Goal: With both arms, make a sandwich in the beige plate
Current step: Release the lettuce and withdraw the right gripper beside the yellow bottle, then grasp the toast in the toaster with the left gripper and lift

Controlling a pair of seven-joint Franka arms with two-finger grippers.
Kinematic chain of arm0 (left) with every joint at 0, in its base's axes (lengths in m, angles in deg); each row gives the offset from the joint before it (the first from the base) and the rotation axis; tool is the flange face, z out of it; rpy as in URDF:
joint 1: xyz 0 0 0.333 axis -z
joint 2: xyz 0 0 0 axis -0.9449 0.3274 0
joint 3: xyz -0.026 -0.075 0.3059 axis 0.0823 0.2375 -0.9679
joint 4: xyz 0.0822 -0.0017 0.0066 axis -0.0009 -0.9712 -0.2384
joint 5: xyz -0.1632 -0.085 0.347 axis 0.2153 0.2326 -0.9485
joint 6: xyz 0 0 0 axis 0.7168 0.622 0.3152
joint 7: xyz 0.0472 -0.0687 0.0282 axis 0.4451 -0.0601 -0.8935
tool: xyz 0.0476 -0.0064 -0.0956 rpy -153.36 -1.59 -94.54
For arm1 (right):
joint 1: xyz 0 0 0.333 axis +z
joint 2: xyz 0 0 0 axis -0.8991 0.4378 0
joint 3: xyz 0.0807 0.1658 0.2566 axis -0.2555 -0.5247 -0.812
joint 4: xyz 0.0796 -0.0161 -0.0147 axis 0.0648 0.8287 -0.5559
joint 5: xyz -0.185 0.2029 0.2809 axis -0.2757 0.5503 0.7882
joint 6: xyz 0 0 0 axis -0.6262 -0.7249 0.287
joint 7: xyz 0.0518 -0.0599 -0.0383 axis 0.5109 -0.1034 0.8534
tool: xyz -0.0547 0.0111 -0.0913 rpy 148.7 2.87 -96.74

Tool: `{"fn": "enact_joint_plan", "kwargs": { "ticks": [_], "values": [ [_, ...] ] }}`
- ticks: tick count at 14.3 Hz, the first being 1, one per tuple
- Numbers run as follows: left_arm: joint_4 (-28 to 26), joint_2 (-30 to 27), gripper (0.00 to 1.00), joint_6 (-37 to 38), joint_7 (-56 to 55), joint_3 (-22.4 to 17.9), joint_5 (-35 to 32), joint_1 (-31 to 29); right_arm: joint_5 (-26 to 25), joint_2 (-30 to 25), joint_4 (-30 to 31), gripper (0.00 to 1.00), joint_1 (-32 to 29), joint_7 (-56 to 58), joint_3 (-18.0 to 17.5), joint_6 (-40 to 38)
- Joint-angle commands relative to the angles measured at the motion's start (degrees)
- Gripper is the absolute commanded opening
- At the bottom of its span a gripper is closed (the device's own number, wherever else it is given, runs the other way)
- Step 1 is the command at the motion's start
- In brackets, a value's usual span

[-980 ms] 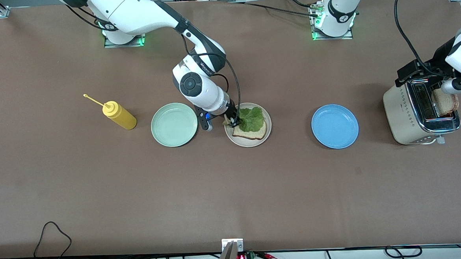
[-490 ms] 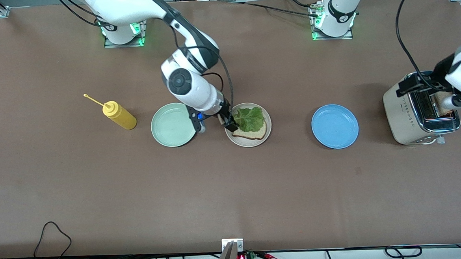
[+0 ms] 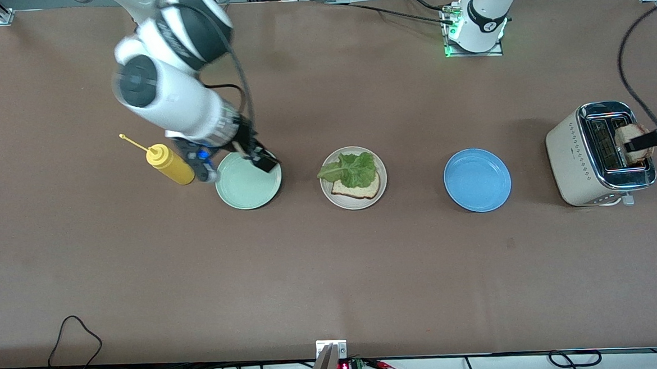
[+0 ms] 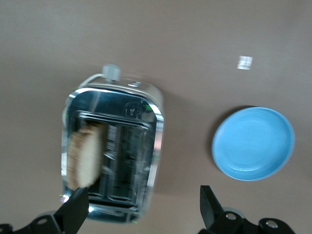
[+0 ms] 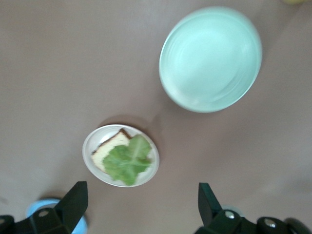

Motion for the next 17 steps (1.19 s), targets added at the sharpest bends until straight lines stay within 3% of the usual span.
{"fn": "enact_joint_plan", "kwargs": {
  "ticks": [1, 5, 10, 13, 17],
  "values": [
    [6.29, 6.83, 1.00, 0.97, 8.97, 0.80, 0.13, -4.91, 1.09, -8.00, 5.68, 1.00, -5.84, 13.14, -0.45, -4.51],
    [7.27, 11.67, 1.00, 0.53, 18.21, 0.88, 0.22, -8.87, -0.67, -11.80, 5.60, 1.00, -14.02, 36.23, -0.10, -11.81],
    [5.16, 12.65, 1.00, 1.14, 18.58, 0.88, 3.47, -10.02, -14.72, -15.32, 3.68, 1.00, -14.65, 63.85, 3.14, -14.81],
    [3.76, 12.65, 1.00, 1.32, 18.49, 0.88, 3.56, -10.20, -14.21, -15.49, 2.00, 1.00, -14.82, 73.00, 9.64, -14.90],
    [1.04, 12.47, 0.97, 1.75, 18.49, 0.88, 3.65, -11.16, -14.30, -14.18, 0.50, 1.00, -16.05, 74.53, 12.99, -14.90]
  ]
}}
